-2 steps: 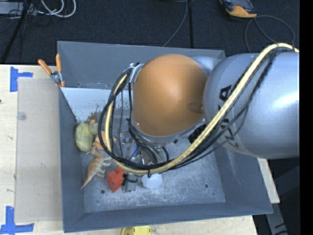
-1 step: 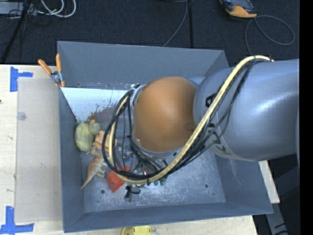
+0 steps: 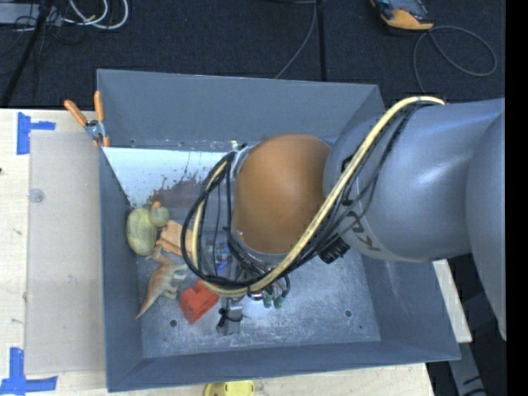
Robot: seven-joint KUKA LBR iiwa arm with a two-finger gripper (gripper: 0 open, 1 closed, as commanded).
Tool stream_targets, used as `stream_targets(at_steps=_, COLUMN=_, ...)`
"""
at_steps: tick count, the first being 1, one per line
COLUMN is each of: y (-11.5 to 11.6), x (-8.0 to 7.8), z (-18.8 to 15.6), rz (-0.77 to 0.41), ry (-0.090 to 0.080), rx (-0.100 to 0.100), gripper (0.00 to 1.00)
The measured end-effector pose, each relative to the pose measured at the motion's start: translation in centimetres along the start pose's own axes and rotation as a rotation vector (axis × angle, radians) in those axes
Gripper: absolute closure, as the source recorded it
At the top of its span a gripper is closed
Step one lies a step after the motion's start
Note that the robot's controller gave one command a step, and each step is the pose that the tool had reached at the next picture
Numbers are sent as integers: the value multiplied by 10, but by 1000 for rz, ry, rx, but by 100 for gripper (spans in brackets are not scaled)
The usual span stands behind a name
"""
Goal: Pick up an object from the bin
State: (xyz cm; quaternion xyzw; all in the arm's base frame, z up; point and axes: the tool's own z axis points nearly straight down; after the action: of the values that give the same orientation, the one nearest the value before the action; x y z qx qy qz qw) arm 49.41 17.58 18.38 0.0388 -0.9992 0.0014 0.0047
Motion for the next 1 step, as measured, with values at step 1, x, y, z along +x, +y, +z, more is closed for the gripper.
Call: stream_targets(at_steps=1, y=10, x=8, z=-56, rz=-17, ry=5, rx=1, gripper=0)
